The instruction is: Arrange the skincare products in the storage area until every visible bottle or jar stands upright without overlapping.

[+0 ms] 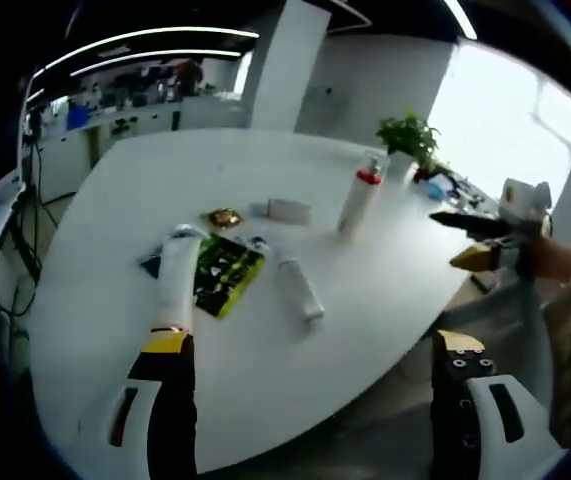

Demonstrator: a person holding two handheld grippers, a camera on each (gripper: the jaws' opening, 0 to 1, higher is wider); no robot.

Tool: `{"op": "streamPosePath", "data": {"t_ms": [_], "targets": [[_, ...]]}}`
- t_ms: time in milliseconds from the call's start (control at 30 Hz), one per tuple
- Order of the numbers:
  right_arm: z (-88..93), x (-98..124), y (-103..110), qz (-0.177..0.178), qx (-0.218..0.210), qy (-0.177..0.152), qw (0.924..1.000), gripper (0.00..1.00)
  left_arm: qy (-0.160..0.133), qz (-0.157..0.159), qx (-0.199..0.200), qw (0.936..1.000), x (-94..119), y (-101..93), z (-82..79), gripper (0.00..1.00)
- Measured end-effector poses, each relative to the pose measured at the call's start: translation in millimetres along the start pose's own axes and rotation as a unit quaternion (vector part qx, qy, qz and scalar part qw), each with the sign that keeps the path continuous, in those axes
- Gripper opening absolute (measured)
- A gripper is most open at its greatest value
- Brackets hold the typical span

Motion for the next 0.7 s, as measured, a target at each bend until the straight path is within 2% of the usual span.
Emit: {"op": "streamPosePath", "data": {"t_ms": [300,433,700], "targets": [[4.2,0,-1,0.000,-0.002,0.004,1.0000,0.99,-0.006,-0.012,0.012,0.9998,1,7.2,-3.7,0.97],[9.4,-2,0,0.001,0.009,0.015,0.9998,0.98,-0.002,-0.023,0.018,0.9996,-1,15.3,-6.5,0.97],[10.2,-2,0,0.001,0.012,0.016,0.9998,0.97,0.019,-0.043,0.013,0.9988,-7,33.8,-12.3,0.97]]}}
Point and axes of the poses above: the point that each gripper's makers call its tool centre point, and the gripper's own axes: x roughly backward along the fingers, y roughly to its left, z roughly out of its underside, the point moved 3 cm from there along x, roughly backward along the fingers, and after that the axes turned 3 degrees about x, right-handed, at the moved point
